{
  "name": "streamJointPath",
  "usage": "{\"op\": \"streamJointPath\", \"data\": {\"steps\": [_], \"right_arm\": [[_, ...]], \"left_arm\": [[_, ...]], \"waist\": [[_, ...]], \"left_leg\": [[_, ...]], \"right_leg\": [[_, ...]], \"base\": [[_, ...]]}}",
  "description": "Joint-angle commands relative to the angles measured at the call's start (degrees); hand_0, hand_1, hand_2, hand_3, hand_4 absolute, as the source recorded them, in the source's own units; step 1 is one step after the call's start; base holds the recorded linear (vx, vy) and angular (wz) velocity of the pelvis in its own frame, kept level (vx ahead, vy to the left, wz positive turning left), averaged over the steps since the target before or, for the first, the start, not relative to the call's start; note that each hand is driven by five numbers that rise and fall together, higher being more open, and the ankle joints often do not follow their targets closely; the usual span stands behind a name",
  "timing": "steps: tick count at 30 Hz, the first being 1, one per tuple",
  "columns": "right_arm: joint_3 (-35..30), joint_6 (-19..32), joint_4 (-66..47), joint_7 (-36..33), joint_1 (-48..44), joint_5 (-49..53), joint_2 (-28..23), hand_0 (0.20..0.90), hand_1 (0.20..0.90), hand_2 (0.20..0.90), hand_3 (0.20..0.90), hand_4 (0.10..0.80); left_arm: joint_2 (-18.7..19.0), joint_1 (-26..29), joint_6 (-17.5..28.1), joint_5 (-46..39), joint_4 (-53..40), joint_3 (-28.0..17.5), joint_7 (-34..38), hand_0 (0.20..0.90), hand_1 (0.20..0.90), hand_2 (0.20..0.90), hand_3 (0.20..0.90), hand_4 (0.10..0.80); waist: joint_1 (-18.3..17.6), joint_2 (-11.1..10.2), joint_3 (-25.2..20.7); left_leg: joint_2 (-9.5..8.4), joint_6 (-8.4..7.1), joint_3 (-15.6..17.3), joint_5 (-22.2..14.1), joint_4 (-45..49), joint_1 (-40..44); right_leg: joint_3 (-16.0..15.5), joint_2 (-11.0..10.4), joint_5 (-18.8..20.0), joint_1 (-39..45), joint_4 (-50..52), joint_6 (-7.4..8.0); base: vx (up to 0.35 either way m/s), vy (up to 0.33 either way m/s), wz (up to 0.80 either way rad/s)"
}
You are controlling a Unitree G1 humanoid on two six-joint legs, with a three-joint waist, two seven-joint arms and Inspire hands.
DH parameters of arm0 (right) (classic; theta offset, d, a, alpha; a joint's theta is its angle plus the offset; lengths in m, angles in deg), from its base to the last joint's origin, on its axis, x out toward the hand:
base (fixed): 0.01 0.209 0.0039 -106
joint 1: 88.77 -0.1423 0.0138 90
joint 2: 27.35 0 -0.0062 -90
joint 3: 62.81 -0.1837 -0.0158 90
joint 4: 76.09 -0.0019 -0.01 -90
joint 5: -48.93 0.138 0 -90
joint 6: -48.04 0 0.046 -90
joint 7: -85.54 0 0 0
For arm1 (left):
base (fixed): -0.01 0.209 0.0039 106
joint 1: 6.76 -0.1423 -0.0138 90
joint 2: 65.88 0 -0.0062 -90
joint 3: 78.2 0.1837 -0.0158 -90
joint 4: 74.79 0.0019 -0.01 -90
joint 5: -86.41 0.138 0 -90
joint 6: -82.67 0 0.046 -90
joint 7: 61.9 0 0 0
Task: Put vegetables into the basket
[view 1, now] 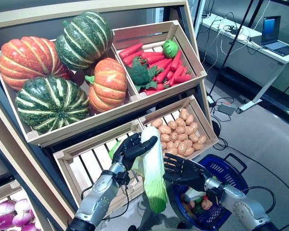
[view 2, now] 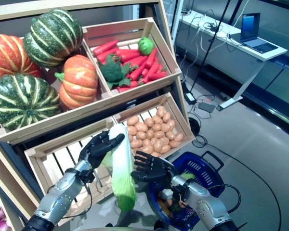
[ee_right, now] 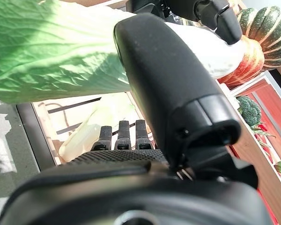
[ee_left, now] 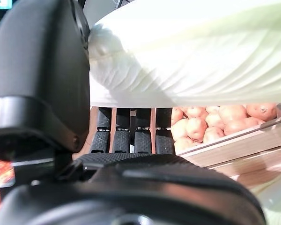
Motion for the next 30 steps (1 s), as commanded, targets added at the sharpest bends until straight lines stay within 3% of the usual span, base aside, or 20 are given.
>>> {"op": "streamJointPath", "data": {"steps": [1,12,23,30], "right_arm": [[0.7,1.7,-2.3,-2.5,-4.3,-0.3,-0.2,0.9,0.9,0.9,0.9,0.8],[1.0,-1.4,-1.1,-6.1,-3.8,2.6,3.1,0.9,0.9,0.9,0.9,0.8],[2.9,-6.1,-2.3,13.2,-4.7,9.4,-0.1,0.9,0.9,0.9,0.9,0.8],[2.9,-7.2,-2.4,18.4,-4.8,10.6,-2.6,0.9,0.9,0.9,0.9,0.8]], "left_arm": [[0.0,9.5,6.9,1.8,-5.8,-0.2,-1.5,0.3,0.3,0.3,0.3,0.4],[-0.6,10.2,6.5,2.3,-7.1,0.4,0.0,0.3,0.3,0.3,0.3,0.4],[0.8,10.3,5.3,-0.2,-5.9,1.7,-4.9,0.3,0.3,0.3,0.3,0.4],[1.4,10.6,6.1,-1.9,-6.1,2.8,-7.8,0.3,0.3,0.3,0.3,0.4]], "waist": [[0.2,-1.0,-2.9],[-0.1,-0.8,-2.6],[0.6,-1.2,-2.8],[0.5,-1.3,-2.8]], "left_leg": [[-0.94,1.25,-0.5,2.7,-0.2,-2.5],[-0.87,1.36,-0.6,2.7,-0.2,-2.4],[-0.98,1.21,-0.5,2.6,0.0,-2.6],[-1.03,1.2,-0.7,2.6,0.0,-2.7]], "right_leg": [[0.9,-1.5,3.4,0.8,0.5,-0.75],[1.3,-1.4,3.4,0.8,0.4,-0.86],[0.8,-1.4,3.2,0.9,0.5,-0.7],[0.9,-1.3,3.2,0.8,0.6,-0.65]], "base": [[0.0,0.0,0.0],[0.0,0.0,0.0],[0.0,0.0,0.0],[0.0,0.0,0.0]]}}
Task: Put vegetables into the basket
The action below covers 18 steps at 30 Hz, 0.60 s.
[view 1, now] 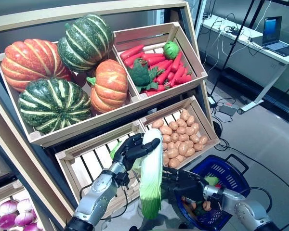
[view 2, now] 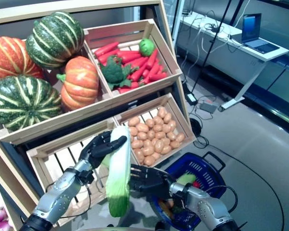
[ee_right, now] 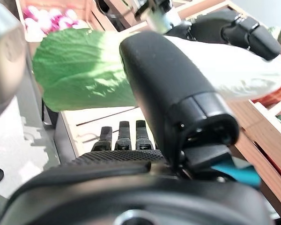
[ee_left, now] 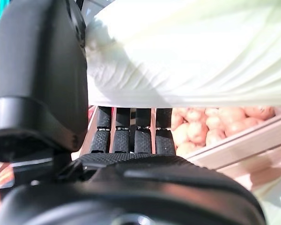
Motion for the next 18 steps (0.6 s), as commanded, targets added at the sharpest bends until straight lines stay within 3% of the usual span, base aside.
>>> {"op": "streamJointPath", "data": {"steps": [1,9,18], "right_arm": [[1.3,1.1,-3.2,6.5,-4.9,6.9,-0.1,0.9,0.9,0.9,0.9,0.8],[2.1,-1.1,-4.3,12.4,-6.2,11.2,-1.8,0.9,0.9,0.9,0.9,0.8],[0.3,0.2,-4.7,16.0,-4.9,13.2,-2.7,0.9,0.9,0.9,0.9,0.8]], "left_arm": [[-0.3,10.2,6.1,-3.9,-5.6,1.1,-3.9,0.3,0.3,0.3,0.3,0.4],[0.6,10.9,4.7,-8.9,-5.4,2.6,-8.5,0.3,0.3,0.3,0.3,0.4],[1.7,10.1,4.0,-11.7,-4.8,2.4,-12.4,0.3,0.3,0.3,0.3,0.4]], "waist": [[0.4,-1.7,-2.6],[0.4,-1.7,-2.7],[0.3,-1.6,-2.6]], "left_leg": [[-1.03,1.21,-0.7,2.6,0.0,-2.7],[-1.06,1.2,-0.9,2.6,0.1,-2.6],[-0.88,1.07,-1.2,2.4,0.3,-2.4]], "right_leg": [[0.8,-1.4,3.2,0.7,0.6,-0.66],[0.9,-1.2,3.1,0.9,0.7,-0.68],[1.2,-1.0,2.9,1.2,0.7,-0.7]], "base": [[0.0,0.0,0.0],[0.0,0.0,0.0],[0.0,0.0,0.0]]}}
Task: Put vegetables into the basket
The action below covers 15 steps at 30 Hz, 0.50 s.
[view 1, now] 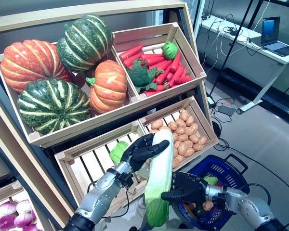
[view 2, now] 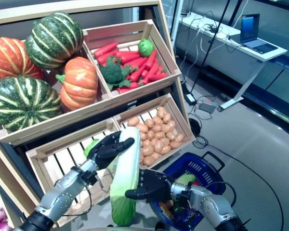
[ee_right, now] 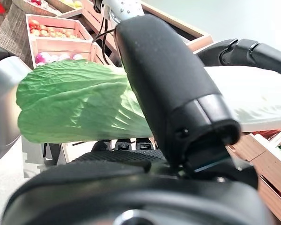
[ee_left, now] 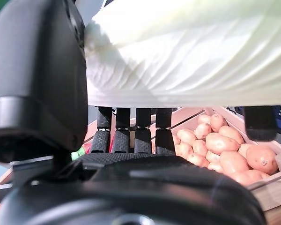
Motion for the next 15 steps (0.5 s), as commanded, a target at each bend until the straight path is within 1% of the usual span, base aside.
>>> {"op": "streamJointPath", "data": {"steps": [1,6,9,11,12,15], "right_arm": [[-0.2,3.0,-4.0,6.4,-3.3,9.1,-0.6,0.9,0.9,0.9,0.9,0.8],[-0.2,2.8,-4.3,3.1,-3.1,7.9,-0.2,0.9,0.9,0.9,0.9,0.8],[0.3,1.6,-4.4,-2.5,-3.2,9.1,0.3,0.9,0.9,0.9,0.9,0.8],[0.6,1.7,-4.4,-5.7,-3.2,9.7,0.8,0.9,0.9,0.9,0.9,0.8],[1.1,1.8,-4.6,-8.5,-3.2,10.6,1.5,0.9,0.9,0.9,0.9,0.8],[1.6,2.1,-4.5,-11.2,-3.5,10.9,2.6,0.9,0.9,0.9,0.9,0.8]], "left_arm": [[-0.1,7.9,4.1,-4.9,-4.8,-0.5,-3.4,0.3,0.3,0.3,0.3,0.4],[-0.9,7.7,6.0,-4.8,-4.6,-0.6,-2.0,0.3,0.3,0.3,0.3,0.4],[-1.4,7.9,7.2,-3.2,-4.8,-0.2,-0.7,0.3,0.3,0.3,0.3,0.4],[-1.7,8.0,7.6,-2.4,-4.9,0.1,0.2,0.3,0.3,0.3,0.3,0.4],[-2.1,8.1,7.9,-2.3,-5.0,0.6,1.1,0.3,0.3,0.3,0.3,0.4],[-2.6,8.1,8.6,-1.5,-5.2,1.0,2.4,0.3,0.3,0.3,0.3,0.4]], "waist": [[0.3,-1.6,-2.6],[0.1,-1.6,-2.6],[0.0,-1.6,-2.5],[-0.1,-1.6,-2.5],[-0.1,-1.5,-2.5],[-0.2,-1.5,-2.6]], "left_leg": [[-0.89,1.07,-1.2,2.4,0.3,-2.6],[-0.78,1.03,-1.4,2.5,0.3,-2.6],[-0.73,1.03,-1.6,2.6,0.3,-2.6],[-0.74,1.05,-1.7,2.7,0.2,-2.6],[-0.74,1.04,-1.9,2.7,0.1,-2.5],[-0.71,1.07,-1.8,2.8,0.0,-2.6]], "right_leg": [[1.2,-1.0,2.9,0.9,0.7,-0.7],[1.3,-0.9,2.9,0.9,0.7,-0.81],[1.3,-0.8,2.9,1.0,0.7,-0.92],[1.3,-0.7,2.9,1.0,0.6,-0.95],[1.4,-0.7,2.9,1.1,0.5,-0.98],[1.4,-0.6,2.9,1.0,0.5,-0.99]], "base": [[0.0,0.0,0.0],[0.0,0.0,0.0],[0.0,0.0,0.0],[0.0,0.0,0.0],[0.0,0.0,0.0],[0.0,0.0,0.0]]}}
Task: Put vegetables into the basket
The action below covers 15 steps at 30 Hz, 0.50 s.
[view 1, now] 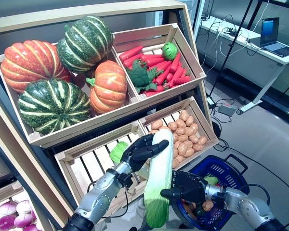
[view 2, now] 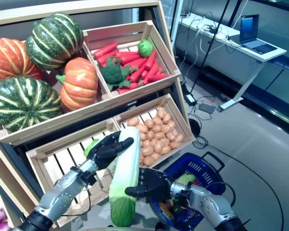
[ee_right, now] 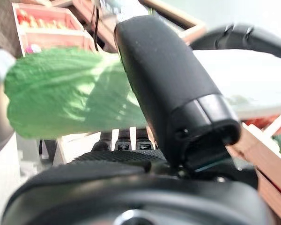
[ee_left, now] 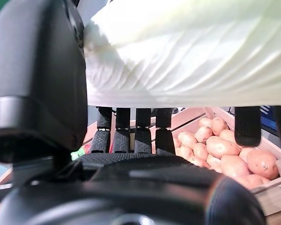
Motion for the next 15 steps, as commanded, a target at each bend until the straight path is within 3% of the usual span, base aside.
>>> {"op": "streamJointPath", "data": {"steps": [1,7,15], "right_arm": [[2.0,2.5,-4.4,-4.3,-3.7,7.8,2.6,0.9,0.9,0.9,0.9,0.8],[4.5,2.6,-4.3,-9.4,-4.6,7.4,5.7,0.9,0.9,0.9,0.9,0.8],[5.3,1.9,-4.3,-12.0,-4.5,7.7,7.2,0.9,0.9,0.9,0.9,0.8]], "left_arm": [[-2.2,8.1,9.0,-0.6,-5.1,0.9,0.8,0.3,0.3,0.3,0.3,0.4],[-3.8,8.5,12.7,2.5,-5.1,1.8,5.5,0.3,0.3,0.3,0.3,0.4],[-3.8,8.3,12.8,5.8,-6.4,2.8,4.8,0.3,0.3,0.3,0.3,0.4]], "waist": [[-0.1,-1.5,-2.6],[0.1,-1.5,-2.5],[0.3,-1.6,-2.5]], "left_leg": [[-0.7,1.09,-1.8,2.8,0.1,-2.7],[-0.67,1.14,-2.0,2.9,-0.2,-2.6],[-0.68,1.17,-1.8,2.8,-0.2,-2.8]], "right_leg": [[1.4,-0.6,3.0,0.9,0.5,-1.02],[1.4,-0.6,3.0,1.1,0.3,-1.23],[1.3,-0.7,2.9,1.0,0.3,-1.3]], "base": [[0.0,0.0,0.0],[0.0,0.0,0.0],[0.0,0.0,0.0]]}}
